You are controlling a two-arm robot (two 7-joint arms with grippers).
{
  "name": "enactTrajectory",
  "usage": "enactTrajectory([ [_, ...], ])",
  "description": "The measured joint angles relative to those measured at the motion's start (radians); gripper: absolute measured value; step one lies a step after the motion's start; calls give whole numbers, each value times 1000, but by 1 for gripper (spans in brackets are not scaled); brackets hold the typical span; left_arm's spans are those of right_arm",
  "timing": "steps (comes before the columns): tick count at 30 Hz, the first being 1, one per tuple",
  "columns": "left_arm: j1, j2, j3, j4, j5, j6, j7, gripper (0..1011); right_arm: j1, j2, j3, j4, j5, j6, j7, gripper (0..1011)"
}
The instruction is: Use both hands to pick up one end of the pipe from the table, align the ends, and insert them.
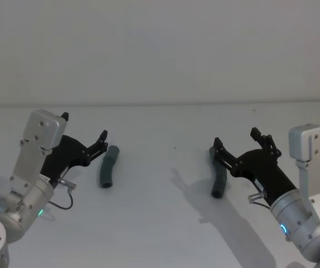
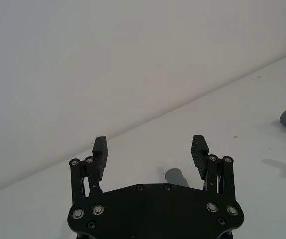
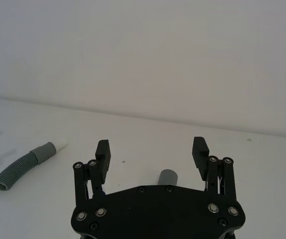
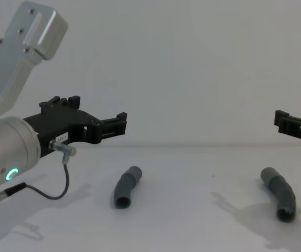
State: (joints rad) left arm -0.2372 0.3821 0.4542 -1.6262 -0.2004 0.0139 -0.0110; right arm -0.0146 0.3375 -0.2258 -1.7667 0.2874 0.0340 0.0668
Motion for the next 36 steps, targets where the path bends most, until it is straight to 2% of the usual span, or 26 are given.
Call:
enactTrajectory([
  [9,-7,-6,-1,2,-3,13,-6,1002,0,0,0,0,0,0,0,1000],
  [15,-24,-20,-4,0,-22,60,-20,1002,0,0,0,0,0,0,0,1000],
  [20,-37,-39,-12,-10,-45,115,-24,1002,0,0,0,0,0,0,0,1000],
  [23,-49,-61,-21,-23,-68,174,-22,1002,0,0,0,0,0,0,0,1000],
  [25,-54,-69,-24,-28,-74,192,-18,1001,0,0,0,0,0,0,0,1000],
  [36,-95,-151,-50,-47,-116,376,50,1002,0,0,0,0,0,0,0,1000],
])
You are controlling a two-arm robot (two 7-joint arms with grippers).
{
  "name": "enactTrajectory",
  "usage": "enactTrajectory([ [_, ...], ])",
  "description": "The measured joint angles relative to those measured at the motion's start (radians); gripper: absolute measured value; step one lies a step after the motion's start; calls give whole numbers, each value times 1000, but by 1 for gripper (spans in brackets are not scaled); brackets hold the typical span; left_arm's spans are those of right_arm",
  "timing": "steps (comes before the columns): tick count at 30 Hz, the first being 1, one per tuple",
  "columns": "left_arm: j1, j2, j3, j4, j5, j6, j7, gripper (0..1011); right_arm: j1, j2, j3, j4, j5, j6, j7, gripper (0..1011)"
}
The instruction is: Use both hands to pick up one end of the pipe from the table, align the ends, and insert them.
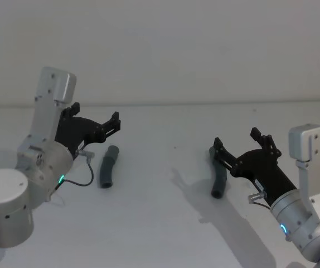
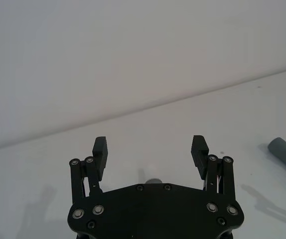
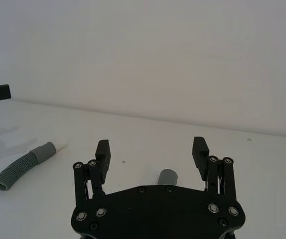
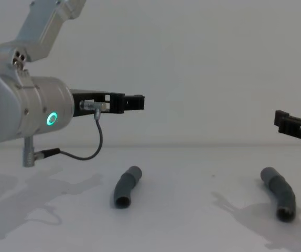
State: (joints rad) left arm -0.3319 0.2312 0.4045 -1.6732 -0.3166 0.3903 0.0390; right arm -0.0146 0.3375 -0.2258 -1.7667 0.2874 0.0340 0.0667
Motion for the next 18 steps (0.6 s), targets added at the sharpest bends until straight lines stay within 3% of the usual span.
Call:
enactTrajectory([
  [10,-28,-60,-13,4,-6,144,76,1002,0,0,0,0,0,0,0,1000],
  [18,-46,-80,-14,8,-2,238,107,1001,0,0,0,0,0,0,0,1000],
])
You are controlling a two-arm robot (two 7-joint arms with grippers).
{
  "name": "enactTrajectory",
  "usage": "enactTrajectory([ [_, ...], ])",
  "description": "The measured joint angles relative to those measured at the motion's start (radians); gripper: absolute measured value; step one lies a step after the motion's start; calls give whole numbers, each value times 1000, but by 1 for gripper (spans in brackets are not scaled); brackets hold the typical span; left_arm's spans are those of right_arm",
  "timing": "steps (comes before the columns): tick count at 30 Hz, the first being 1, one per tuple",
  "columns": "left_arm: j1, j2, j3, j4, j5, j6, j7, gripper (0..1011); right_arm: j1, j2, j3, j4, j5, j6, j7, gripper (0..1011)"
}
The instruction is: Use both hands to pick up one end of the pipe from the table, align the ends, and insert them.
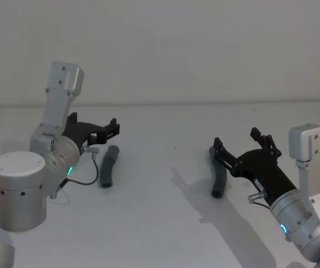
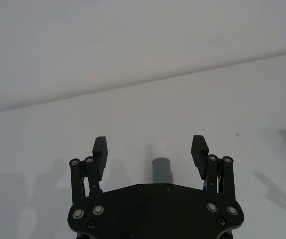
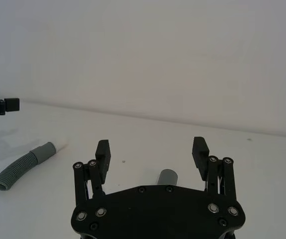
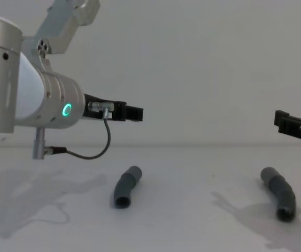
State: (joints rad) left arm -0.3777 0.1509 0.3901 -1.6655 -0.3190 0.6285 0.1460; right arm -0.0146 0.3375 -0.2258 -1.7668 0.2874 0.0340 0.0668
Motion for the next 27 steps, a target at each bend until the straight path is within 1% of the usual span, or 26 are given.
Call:
enactTrajectory([
  [6,-10,-4,6,5,5,54,5,1001,0,0,0,0,0,0,0,1000],
  [15,-12,-8,17,17,7,99,-4,1002,0,0,0,0,0,0,0,1000],
  [27,-24,-17,27,56,9,113,-25,1001,0,0,0,0,0,0,0,1000],
])
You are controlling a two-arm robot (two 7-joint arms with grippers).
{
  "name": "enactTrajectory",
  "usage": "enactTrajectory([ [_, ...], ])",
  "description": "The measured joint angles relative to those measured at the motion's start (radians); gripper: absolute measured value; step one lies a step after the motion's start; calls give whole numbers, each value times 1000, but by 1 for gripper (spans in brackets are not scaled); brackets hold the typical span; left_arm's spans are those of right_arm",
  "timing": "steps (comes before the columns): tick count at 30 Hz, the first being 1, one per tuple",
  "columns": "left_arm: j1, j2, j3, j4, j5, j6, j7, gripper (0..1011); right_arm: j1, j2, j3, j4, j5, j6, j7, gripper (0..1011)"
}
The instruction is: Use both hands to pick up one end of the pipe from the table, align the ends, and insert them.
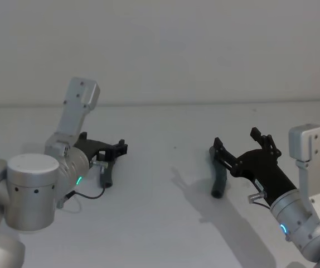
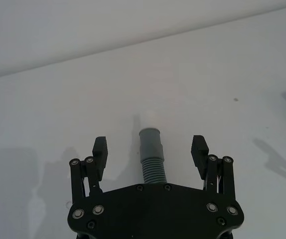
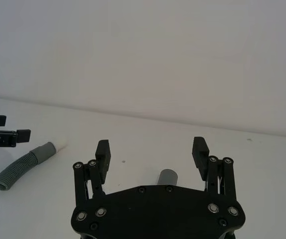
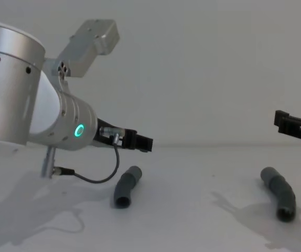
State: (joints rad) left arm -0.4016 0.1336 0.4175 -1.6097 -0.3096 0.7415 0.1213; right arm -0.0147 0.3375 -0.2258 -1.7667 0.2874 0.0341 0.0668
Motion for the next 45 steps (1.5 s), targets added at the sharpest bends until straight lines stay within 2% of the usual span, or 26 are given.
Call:
enactTrajectory([
  [26,-30,-8,-2,104,19,7,-29,1001,0,0,0,0,0,0,0,1000],
  [45,-61,-56,-36,218,12,10,-27,1002,0,0,0,0,0,0,0,1000],
])
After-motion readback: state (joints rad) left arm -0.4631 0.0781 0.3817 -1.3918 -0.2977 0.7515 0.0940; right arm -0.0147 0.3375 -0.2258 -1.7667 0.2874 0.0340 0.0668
